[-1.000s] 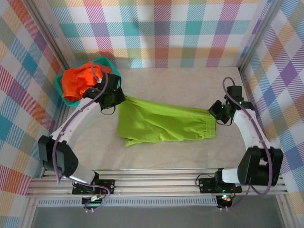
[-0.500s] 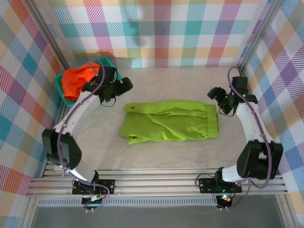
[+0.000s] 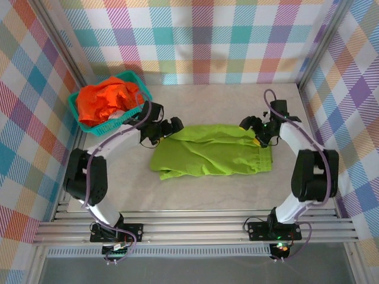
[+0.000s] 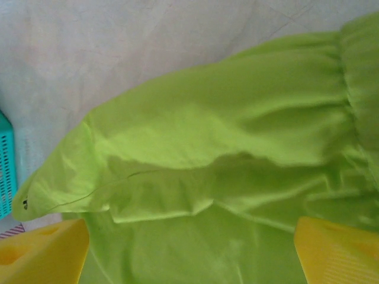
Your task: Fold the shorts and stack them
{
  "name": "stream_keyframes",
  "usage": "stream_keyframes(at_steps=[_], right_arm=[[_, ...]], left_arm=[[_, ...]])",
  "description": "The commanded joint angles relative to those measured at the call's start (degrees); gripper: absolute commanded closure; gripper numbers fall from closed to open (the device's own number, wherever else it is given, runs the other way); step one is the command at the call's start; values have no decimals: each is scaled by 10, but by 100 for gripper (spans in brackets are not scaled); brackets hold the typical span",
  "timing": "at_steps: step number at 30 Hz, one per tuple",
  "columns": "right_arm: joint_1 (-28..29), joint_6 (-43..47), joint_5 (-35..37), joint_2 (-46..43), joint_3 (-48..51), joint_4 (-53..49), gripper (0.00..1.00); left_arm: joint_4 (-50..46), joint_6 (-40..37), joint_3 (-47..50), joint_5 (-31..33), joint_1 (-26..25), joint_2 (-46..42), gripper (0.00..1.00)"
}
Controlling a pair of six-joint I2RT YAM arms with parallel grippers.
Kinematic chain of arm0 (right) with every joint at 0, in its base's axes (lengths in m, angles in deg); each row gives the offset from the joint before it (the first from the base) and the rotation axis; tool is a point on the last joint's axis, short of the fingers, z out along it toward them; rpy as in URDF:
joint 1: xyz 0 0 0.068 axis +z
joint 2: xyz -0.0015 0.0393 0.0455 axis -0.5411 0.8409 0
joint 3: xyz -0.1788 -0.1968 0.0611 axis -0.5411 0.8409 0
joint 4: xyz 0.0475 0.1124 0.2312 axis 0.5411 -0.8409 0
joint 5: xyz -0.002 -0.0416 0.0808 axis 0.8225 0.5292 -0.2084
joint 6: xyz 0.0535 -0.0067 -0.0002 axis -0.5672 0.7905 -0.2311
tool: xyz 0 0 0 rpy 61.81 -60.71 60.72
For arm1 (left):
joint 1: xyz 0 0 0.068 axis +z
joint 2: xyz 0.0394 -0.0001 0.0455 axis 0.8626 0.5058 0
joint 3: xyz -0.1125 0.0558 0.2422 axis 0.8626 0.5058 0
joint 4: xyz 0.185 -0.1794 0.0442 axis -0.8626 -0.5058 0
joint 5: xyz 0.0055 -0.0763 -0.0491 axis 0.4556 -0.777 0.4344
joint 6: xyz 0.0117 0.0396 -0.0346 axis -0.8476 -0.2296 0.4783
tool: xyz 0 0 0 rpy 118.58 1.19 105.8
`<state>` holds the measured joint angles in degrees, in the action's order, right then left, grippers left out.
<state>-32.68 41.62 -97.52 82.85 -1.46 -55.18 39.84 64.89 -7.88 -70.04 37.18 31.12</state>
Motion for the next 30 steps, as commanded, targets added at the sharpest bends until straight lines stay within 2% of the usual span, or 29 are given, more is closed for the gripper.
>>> stream_keyframes(at_steps=[1,12,22,26,30], right_arm=[[-3,23,-10,29,-41,6,10],[-16,20,-12,122,-98,5,11],[-35,-8,-21,157,-101,16,9],[-39,-12,-55,142,-91,39,7],[-39,-19,-77,47,-28,91,4]], left_arm=[[43,-10,-42,-9,2,41,0],[70,-41,-180,1,42,193,0],[76,-37,-238,-2,62,286,0],[54,-48,-268,1,70,267,0],[16,-51,-239,-12,66,167,0]])
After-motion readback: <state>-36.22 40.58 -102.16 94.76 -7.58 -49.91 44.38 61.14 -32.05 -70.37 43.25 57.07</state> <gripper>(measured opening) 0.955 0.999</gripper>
